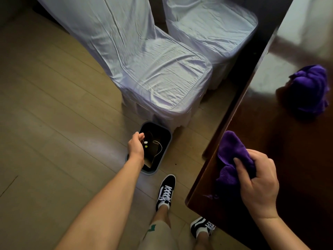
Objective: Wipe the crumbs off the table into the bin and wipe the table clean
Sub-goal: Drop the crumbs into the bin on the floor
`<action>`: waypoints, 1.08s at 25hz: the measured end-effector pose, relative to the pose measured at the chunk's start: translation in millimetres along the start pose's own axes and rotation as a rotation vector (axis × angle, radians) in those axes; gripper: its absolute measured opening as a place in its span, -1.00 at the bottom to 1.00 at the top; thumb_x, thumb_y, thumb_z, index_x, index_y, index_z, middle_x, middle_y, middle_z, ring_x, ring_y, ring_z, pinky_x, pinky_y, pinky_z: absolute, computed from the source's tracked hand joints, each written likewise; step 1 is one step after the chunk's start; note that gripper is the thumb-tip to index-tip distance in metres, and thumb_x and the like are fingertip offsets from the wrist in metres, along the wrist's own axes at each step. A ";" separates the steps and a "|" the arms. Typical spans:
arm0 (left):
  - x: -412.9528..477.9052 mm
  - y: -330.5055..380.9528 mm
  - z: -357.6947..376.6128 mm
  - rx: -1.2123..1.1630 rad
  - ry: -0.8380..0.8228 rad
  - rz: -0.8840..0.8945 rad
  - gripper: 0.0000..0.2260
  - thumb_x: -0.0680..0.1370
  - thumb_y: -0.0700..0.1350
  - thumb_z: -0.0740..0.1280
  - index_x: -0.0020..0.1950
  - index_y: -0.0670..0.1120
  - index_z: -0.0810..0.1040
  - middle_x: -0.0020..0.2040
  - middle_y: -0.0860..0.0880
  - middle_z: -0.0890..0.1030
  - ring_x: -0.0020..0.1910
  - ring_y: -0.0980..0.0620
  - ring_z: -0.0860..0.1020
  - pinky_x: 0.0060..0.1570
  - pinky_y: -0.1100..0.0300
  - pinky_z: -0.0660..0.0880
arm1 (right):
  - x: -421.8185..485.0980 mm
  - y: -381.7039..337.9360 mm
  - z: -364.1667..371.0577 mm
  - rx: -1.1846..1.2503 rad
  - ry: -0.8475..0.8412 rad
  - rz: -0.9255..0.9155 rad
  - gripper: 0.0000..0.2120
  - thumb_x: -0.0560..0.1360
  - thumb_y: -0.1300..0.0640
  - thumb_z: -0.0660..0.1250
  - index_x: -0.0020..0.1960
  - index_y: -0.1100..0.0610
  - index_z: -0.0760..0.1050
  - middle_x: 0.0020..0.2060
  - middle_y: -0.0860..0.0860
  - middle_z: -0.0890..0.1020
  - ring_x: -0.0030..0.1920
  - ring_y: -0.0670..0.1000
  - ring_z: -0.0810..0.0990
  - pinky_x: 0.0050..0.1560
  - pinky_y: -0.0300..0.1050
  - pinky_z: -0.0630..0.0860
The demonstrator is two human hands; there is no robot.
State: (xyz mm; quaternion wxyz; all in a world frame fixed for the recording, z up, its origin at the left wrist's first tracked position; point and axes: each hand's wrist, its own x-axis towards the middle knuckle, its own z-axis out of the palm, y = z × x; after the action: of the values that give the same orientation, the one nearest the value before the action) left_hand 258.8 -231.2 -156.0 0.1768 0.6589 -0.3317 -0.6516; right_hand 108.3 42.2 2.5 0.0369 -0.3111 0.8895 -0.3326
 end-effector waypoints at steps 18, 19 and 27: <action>17.3 0.5 -8.3 0.223 0.111 0.241 -0.68 0.51 -0.41 0.27 0.13 -0.07 0.58 -0.03 0.01 0.61 -0.07 0.14 0.59 -0.23 0.46 0.46 | -2.7 1.2 1.1 -0.002 0.023 0.013 -0.69 0.55 -0.09 0.24 0.16 0.10 0.49 0.01 -0.03 0.57 -0.08 0.00 0.47 -0.13 -0.16 0.38; 16.4 1.0 -8.6 0.267 0.112 0.270 -0.73 0.50 -0.37 0.32 0.05 -0.03 0.59 -0.08 0.04 0.61 -0.12 0.14 0.59 -0.29 0.48 0.44 | -2.6 1.9 1.2 -0.004 0.020 0.014 -0.69 0.55 -0.09 0.24 0.16 0.10 0.49 0.01 0.00 0.58 -0.08 0.00 0.47 -0.12 -0.11 0.40; 13.4 2.7 -14.2 0.177 0.102 0.225 -0.86 0.57 -0.11 0.26 -0.10 0.06 0.60 -0.18 -0.05 0.71 -0.01 -0.01 0.65 0.10 0.06 0.54 | -2.4 0.0 0.8 0.001 0.018 0.019 -0.67 0.54 -0.09 0.24 0.16 0.11 0.50 0.00 0.03 0.59 -0.07 0.00 0.47 -0.13 -0.11 0.37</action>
State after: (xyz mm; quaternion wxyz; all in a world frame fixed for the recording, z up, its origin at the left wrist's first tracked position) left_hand 271.1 -244.9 -162.9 0.2063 0.6629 -0.4502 -0.5615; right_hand 110.5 43.2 1.5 0.0319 -0.2997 0.8925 -0.3355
